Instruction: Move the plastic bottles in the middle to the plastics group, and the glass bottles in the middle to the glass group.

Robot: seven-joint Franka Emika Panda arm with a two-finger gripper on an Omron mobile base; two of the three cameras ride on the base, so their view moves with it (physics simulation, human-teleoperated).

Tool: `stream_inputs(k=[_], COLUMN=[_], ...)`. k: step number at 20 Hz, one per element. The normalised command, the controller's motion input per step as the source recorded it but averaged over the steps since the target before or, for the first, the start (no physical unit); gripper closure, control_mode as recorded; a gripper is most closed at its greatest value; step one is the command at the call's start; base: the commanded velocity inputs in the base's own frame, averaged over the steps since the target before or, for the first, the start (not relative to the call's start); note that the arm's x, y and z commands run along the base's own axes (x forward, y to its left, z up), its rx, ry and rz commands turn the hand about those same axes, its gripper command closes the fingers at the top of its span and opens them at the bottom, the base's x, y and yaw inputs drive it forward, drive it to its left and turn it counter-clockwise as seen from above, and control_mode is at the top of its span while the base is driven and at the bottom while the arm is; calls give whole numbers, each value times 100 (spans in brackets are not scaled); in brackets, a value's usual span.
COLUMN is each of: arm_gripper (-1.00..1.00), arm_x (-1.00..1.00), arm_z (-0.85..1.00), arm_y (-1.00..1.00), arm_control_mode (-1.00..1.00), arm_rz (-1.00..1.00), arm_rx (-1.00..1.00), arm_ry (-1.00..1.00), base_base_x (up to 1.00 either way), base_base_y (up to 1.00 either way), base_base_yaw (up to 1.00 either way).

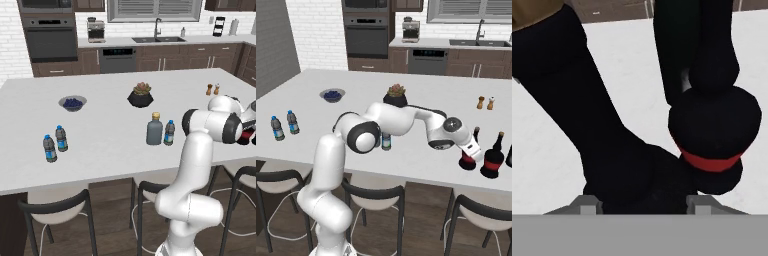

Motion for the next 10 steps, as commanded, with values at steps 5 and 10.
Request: stream_inputs(k=[5, 10], arm_gripper=[100, 100], arm_x=[0, 0], arm_z=[-1, -8], arm_y=[0, 0], arm_control_mode=[-100, -100], arm_rz=[0, 0], arm_rx=[-5, -3], arm_ry=[0, 0], base_base_x=[0, 0], base_base_y=[0, 0], base_base_yaw=[0, 0])
